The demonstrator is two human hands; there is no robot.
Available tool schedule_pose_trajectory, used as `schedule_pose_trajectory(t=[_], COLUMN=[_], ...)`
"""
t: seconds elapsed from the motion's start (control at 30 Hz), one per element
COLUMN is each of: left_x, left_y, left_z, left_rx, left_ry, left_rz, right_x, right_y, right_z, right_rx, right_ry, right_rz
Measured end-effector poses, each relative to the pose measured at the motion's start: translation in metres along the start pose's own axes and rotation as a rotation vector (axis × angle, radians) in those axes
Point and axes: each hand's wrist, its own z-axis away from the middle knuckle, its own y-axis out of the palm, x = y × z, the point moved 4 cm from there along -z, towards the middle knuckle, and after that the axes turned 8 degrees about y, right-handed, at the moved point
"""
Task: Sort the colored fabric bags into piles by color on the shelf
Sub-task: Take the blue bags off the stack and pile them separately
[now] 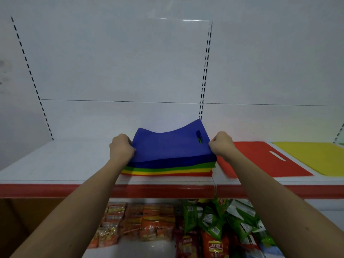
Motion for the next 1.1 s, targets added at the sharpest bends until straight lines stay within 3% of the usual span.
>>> schedule_pose_trajectory(t=[0.23,0.3,0.43,0.5,0.8,1.1], left_x=[-0.019,-0.025,-0.041,-0.052,-0.138,-0.254], left_y=[-0.016,-0.017,-0.006,0.001,0.039,0.111], left_z=[0.001,-0.003,-0.003,0.0,0.008,0.056], left_rx=[-0.115,-0.068,0.14,0.244,0.34,0.645], left_ry=[0.09,0.058,-0.102,-0.102,0.109,0.231], left_rz=[-0.004,0.153,0.727,0.856,0.915,1.03], right_x=[0.003,0.002,-0.005,-0.012,-0.086,-0.206], right_y=[-0.011,-0.016,-0.03,-0.041,-0.108,-0.178], right_z=[0.007,0.01,0.019,0.023,0.041,0.094], right_rx=[-0.034,-0.049,-0.077,-0.115,-0.314,-0.493], right_ry=[-0.058,-0.057,-0.118,-0.14,0.008,0.139], right_rz=[-0.033,-0.091,-0.343,-0.369,-0.432,-0.525])
